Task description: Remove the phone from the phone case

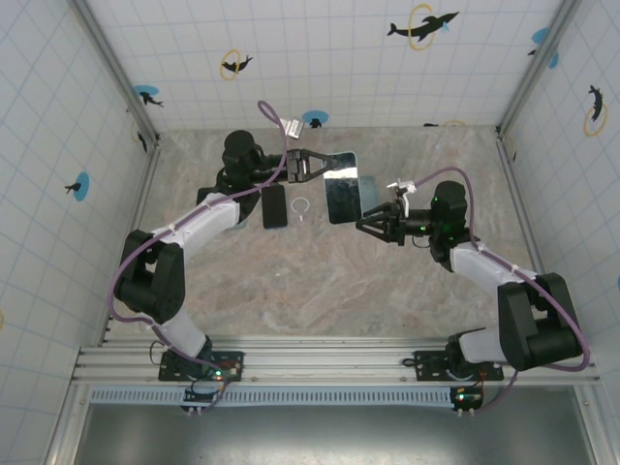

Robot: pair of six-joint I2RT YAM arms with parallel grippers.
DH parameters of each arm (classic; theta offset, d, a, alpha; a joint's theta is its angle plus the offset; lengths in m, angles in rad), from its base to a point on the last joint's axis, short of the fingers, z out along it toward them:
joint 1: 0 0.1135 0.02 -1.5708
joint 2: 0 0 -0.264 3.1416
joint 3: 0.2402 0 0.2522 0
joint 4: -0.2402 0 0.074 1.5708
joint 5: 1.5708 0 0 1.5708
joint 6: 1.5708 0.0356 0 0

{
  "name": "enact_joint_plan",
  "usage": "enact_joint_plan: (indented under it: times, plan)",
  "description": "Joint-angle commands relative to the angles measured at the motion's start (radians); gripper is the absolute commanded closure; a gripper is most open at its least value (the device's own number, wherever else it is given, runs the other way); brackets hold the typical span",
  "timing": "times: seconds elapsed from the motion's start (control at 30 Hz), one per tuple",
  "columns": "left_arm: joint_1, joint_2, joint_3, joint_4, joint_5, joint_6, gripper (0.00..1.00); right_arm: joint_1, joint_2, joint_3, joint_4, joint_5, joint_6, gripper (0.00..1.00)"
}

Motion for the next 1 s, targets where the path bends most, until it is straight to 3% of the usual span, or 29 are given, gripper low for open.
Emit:
enact_joint_plan:
  times: [0.0, 0.7, 0.97]
  plan:
    - [0.004, -0.027, 0.012, 0.056, -0.005, -0.002, 0.97, 0.003, -0.005, 0.015, 0.070, -0.005, 0.029, 0.66]
    - [-0.028, -0.008, -0.009, 0.227, -0.004, -0.158, 0.99, -0.009, 0.040, 0.041, 0.129, 0.099, 0.150, 0.69]
    - [-0.036, -0.002, -0.018, 0.214, -0.108, -0.192, 1.00, 0.025, 0.073, 0.005, 0.420, 0.182, 0.438, 0.70]
